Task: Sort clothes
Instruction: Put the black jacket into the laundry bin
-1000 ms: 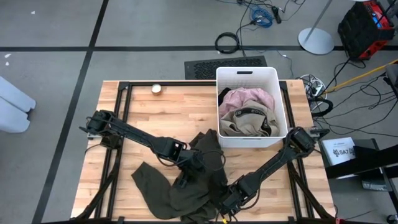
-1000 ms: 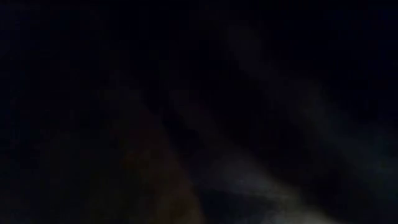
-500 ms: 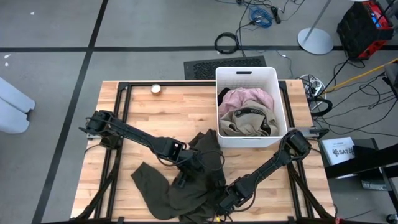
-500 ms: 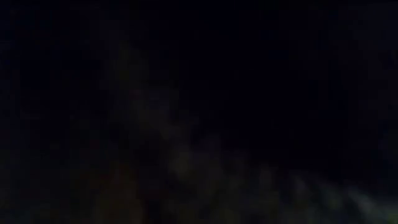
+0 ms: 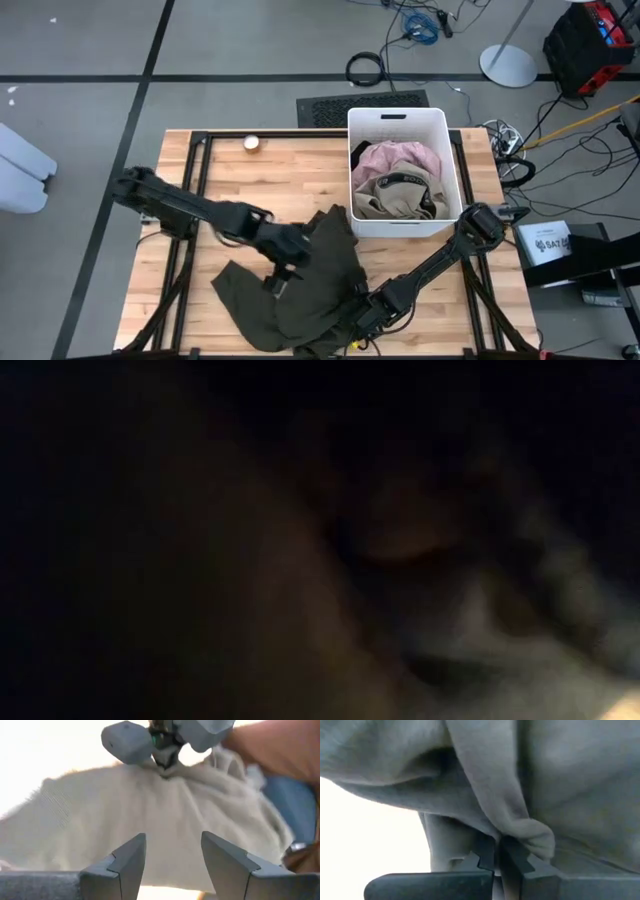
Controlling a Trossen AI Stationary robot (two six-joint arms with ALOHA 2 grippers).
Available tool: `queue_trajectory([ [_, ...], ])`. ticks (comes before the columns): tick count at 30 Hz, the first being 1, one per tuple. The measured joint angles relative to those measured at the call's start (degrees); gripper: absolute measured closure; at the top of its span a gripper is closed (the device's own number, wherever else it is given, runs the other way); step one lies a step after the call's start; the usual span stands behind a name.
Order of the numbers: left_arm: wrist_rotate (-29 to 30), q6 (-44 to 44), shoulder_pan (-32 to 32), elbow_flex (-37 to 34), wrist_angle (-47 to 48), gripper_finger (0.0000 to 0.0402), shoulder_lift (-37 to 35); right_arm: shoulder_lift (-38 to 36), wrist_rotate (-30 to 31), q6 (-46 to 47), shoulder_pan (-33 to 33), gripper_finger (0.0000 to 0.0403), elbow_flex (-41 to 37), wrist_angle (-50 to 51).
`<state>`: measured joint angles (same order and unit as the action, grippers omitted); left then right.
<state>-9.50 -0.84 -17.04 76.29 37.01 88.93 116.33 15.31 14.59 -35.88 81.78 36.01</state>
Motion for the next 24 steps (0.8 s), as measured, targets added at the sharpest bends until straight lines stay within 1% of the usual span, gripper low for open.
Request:
queue_trajectory([
  [2, 1.26, -0.24, -0.05, 0.04, -0.43, 0.0201, -3.33, -3.58, 0.61, 0.02, 0.00, 0.0401, 0.13, 0.12],
  [5, 4.41, -0.36, -0.72, 0.06, -0.47, 0.0201, -7.46, -8.80, 3.33, 0.65, -0.02, 0.0402, 0.37, 0.37],
  [9, 8.65, -0.37, -2.04, 0.09, -0.40, 0.0201, -10.86, -14.10, 5.43, -0.15, 0.00, 0.0402, 0.28, -0.27],
  [13, 10.75, -0.39, -3.34, -0.30, -0.32, 0.0201, -11.68, -18.41, 8.34, -2.96, -0.04, 0.0403, 0.39, -2.65],
  [17, 11.67, -0.62, -4.27, -1.38, 1.21, 0.0201, -11.63, -21.70, 10.31, -7.25, -0.02, 0.0403, 0.39, -6.54],
  [24, 12.84, -2.10, -4.35, -5.21, 1.68, 0.0201, -11.63, -25.80, 13.49, -14.47, 0.18, 0.0402, 0.43, -13.49],
])
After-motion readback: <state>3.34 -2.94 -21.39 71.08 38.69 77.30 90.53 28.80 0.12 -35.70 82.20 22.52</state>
